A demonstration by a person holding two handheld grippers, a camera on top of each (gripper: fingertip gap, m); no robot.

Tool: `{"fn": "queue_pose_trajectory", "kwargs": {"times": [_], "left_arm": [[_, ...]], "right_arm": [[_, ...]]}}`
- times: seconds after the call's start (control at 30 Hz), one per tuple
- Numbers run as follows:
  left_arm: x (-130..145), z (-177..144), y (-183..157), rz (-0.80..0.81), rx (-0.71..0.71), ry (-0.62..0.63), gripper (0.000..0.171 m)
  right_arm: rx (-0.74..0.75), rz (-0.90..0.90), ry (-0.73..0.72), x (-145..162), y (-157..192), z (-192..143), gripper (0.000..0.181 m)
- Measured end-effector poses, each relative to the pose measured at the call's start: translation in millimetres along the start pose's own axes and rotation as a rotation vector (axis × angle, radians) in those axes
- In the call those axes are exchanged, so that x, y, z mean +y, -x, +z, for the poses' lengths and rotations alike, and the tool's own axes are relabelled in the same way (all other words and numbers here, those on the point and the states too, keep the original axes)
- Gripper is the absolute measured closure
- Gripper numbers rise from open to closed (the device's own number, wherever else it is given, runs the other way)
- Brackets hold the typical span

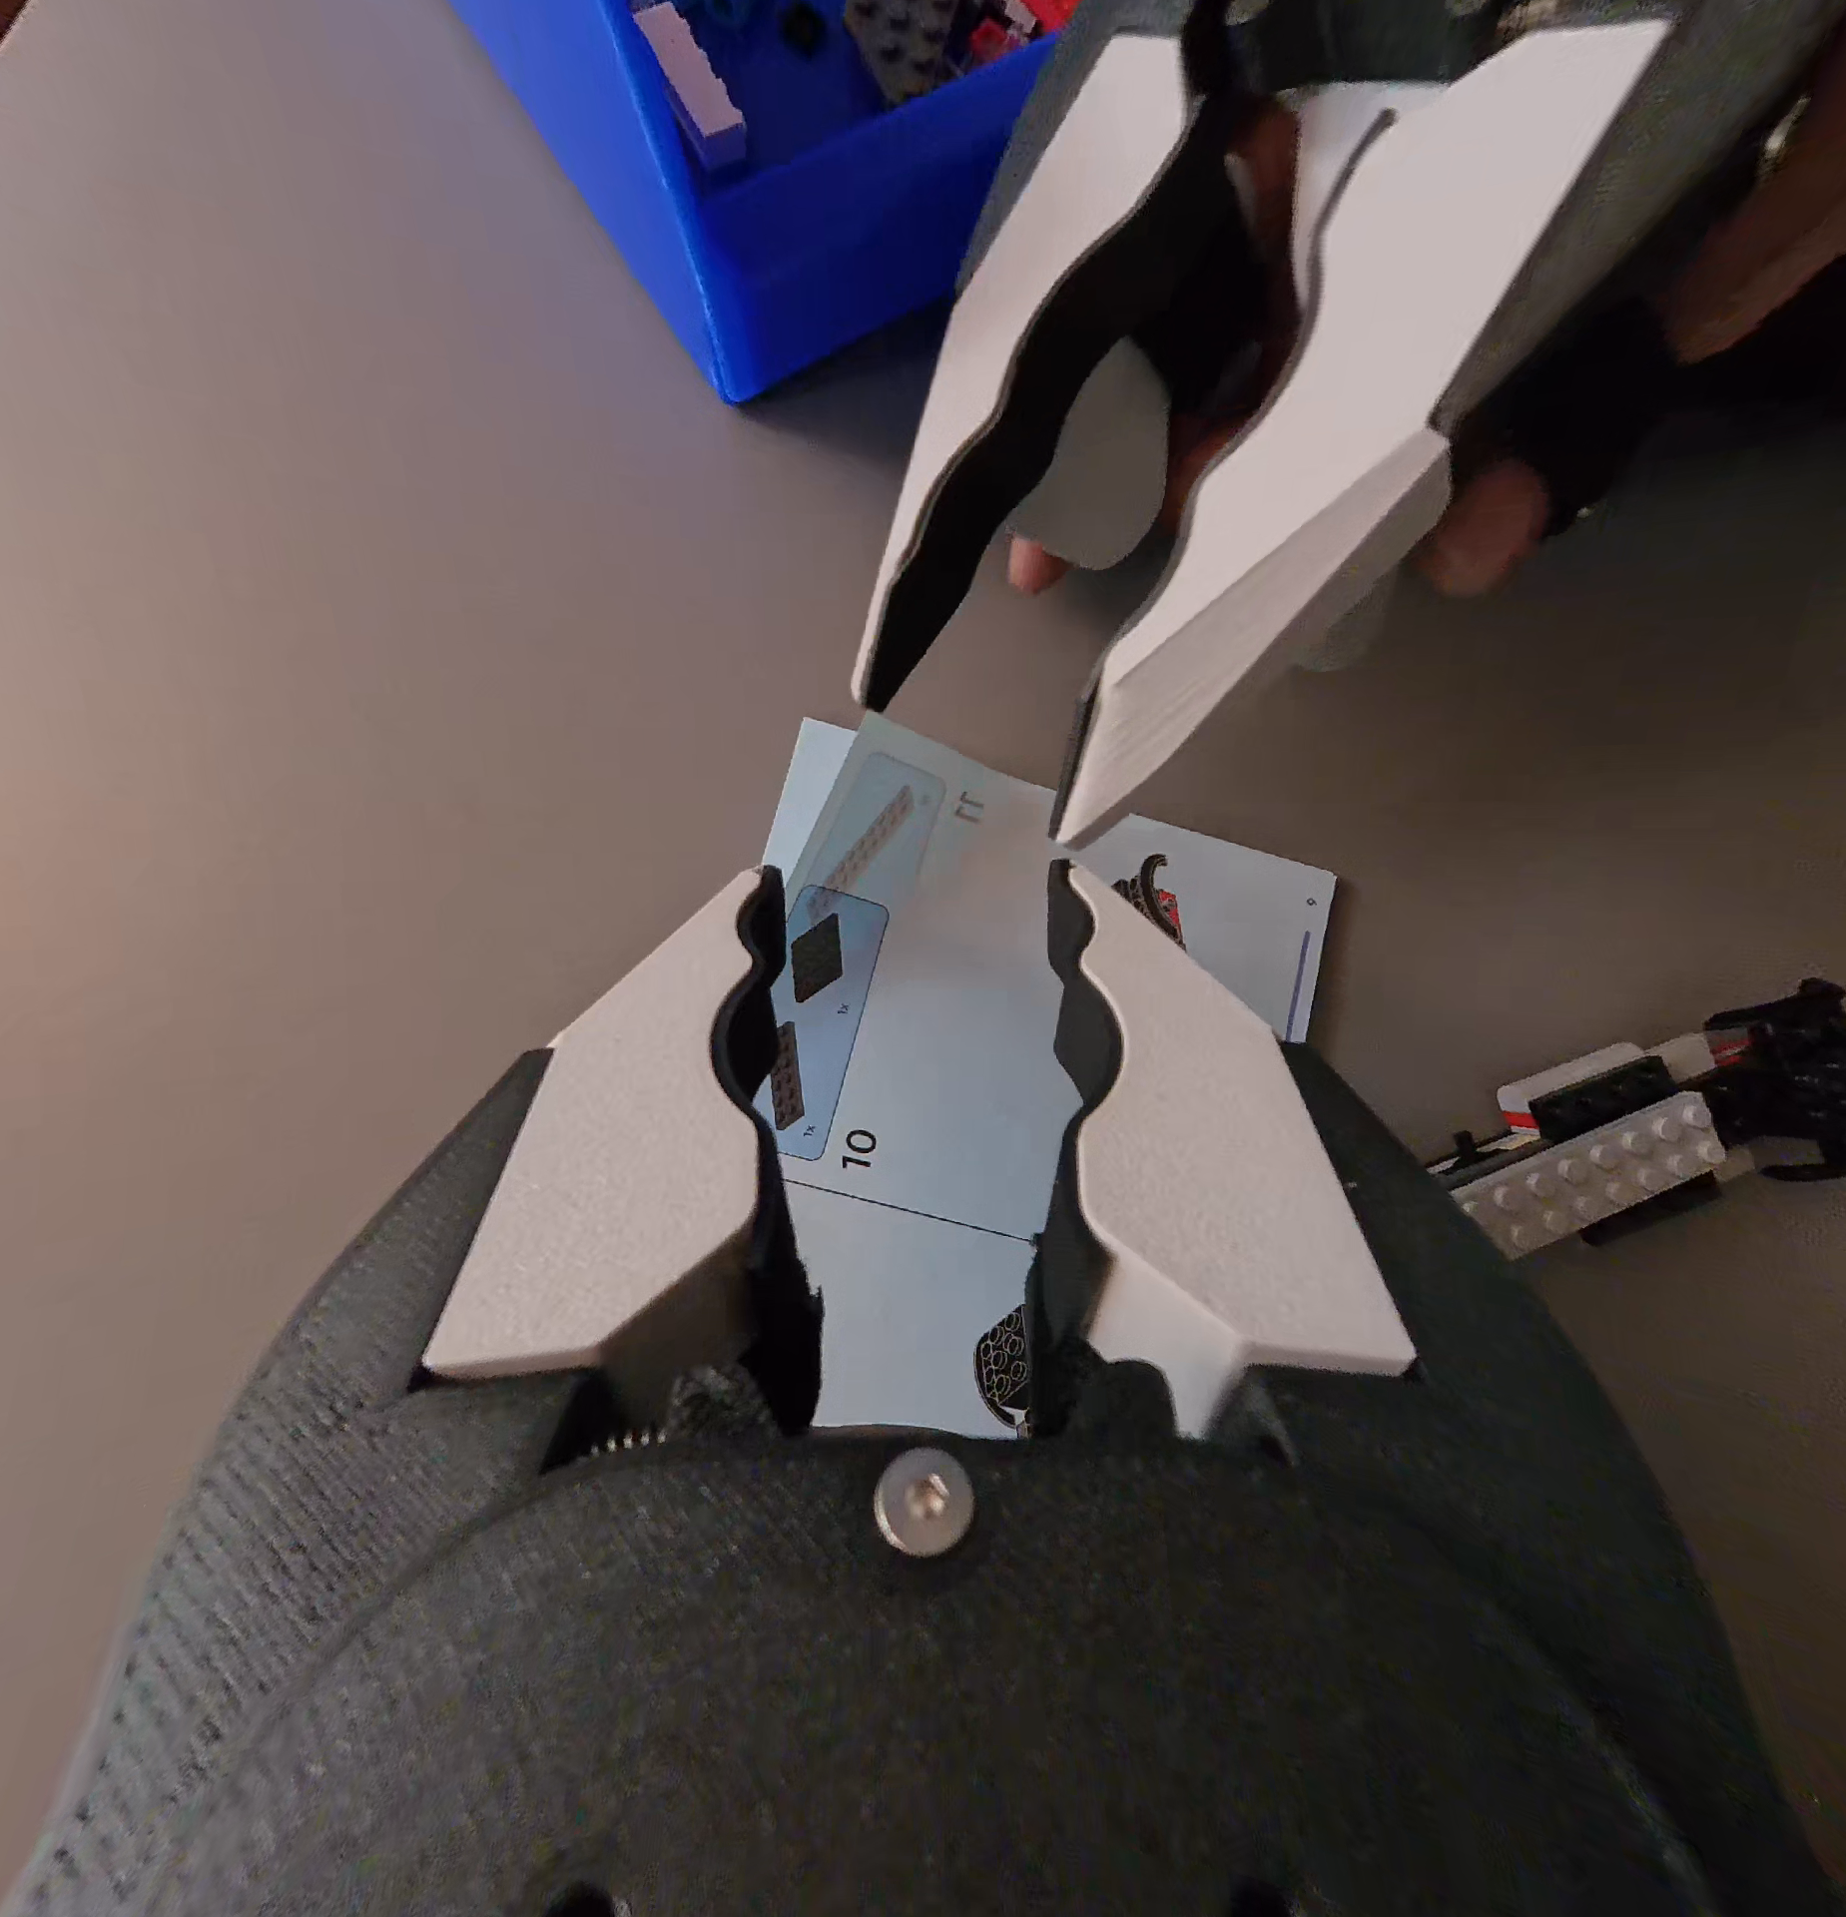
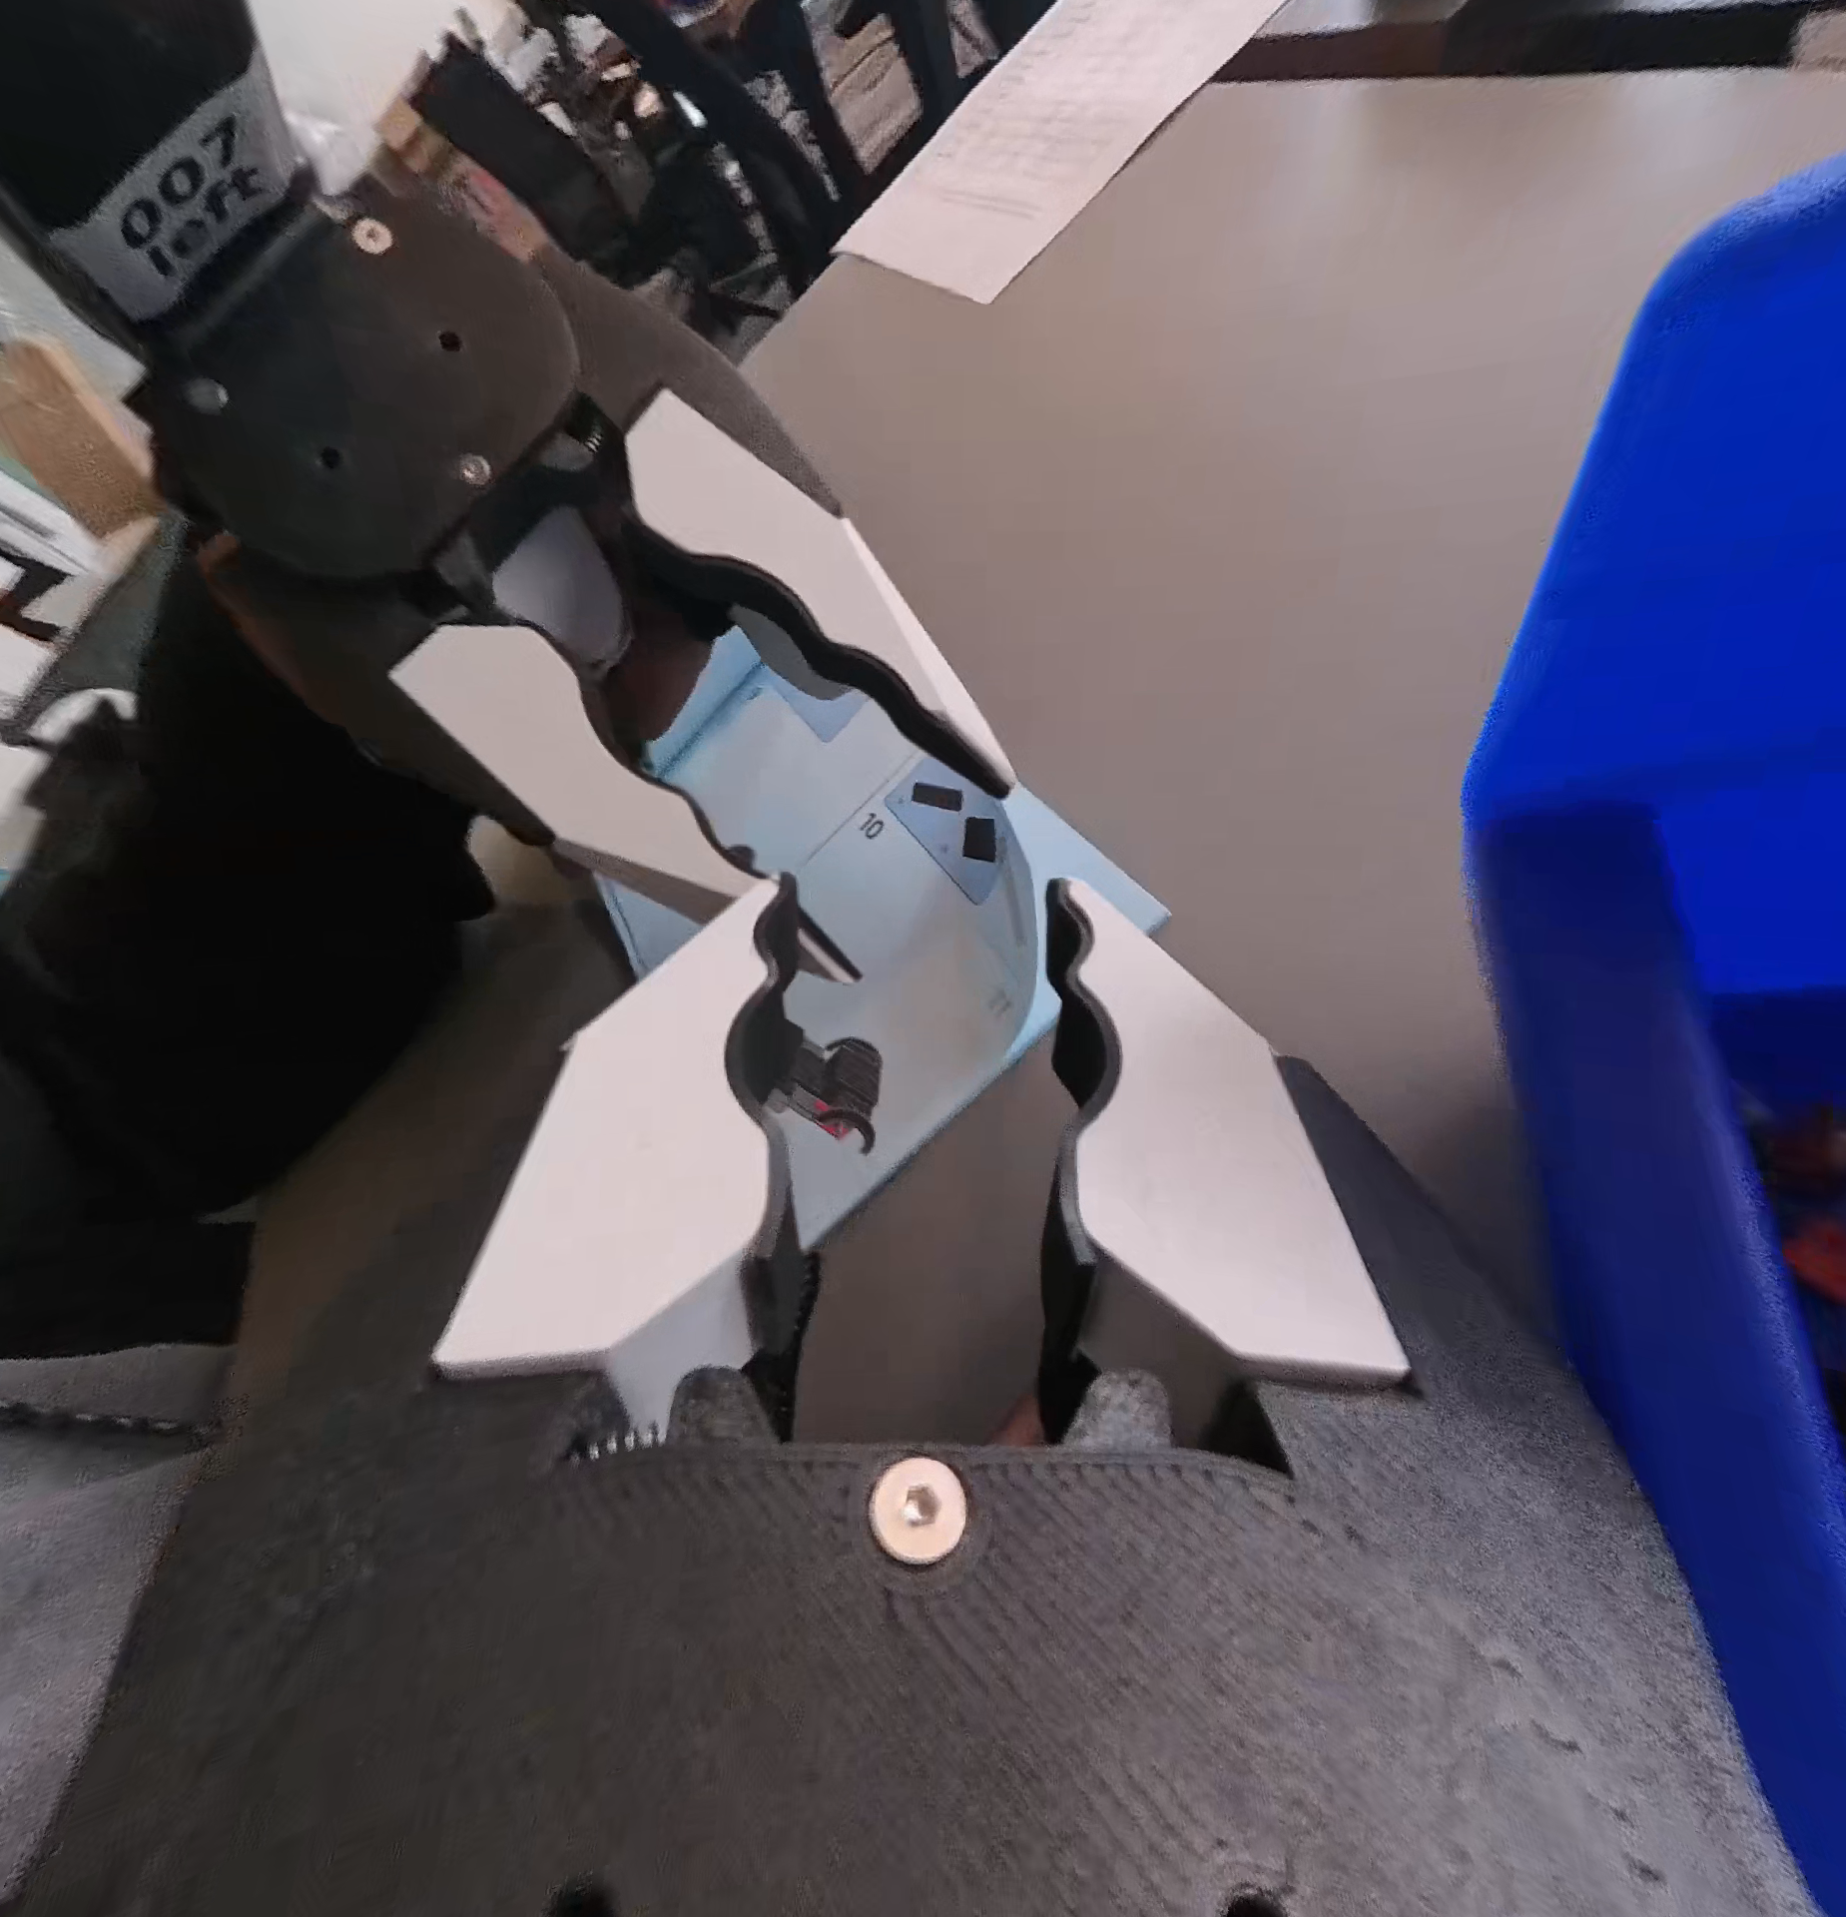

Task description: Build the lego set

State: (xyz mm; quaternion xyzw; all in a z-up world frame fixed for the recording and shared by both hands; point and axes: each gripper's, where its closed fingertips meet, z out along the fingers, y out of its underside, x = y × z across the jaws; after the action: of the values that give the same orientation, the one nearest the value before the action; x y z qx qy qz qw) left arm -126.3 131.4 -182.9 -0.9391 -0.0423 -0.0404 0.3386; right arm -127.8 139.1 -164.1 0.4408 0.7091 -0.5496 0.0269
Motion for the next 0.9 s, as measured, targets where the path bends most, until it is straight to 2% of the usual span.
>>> {"fn": "queue_pose_trajectory", "kwargs": {"times": [0.13, 0.3, 0.4, 0.5, 0.67, 0.8, 0.9], "left_arm": [[0, -1, 0, 0.002, -0.007, -0.001, 0.121], [-1, -6, 0, -0.007, -0.022, -0.017, 0.12], [-1, -16, 1, -0.025, -0.081, -0.014, 0.117], [-2, -28, -3, -0.141, -0.151, -0.062, 0.114], [8, -29, -34, -0.381, -0.166, -0.201, 0.111], [15, -24, -43, -0.468, -0.216, -0.261, 0.111], [15, -16, -42, -0.494, -0.247, -0.256, 0.11]], "right_arm": [[-0.114, 0.096, 0.045, 1, 5, 8, 0.134], [-0.13, 0.122, 0.036, -1, 6, 10, 0.134], [-0.145, 0.145, 0.02, -2, 8, 9, 0.135], [-0.188, 0.176, 0.017, 0, 15, 6, 0.136], [-0.283, 0.239, 0.037, 9, 32, -3, 0.137], [-0.279, 0.255, 0.036, 10, 30, -8, 0.137], [-0.289, 0.277, 0.026, 6, 29, -6, 0.137]]}}
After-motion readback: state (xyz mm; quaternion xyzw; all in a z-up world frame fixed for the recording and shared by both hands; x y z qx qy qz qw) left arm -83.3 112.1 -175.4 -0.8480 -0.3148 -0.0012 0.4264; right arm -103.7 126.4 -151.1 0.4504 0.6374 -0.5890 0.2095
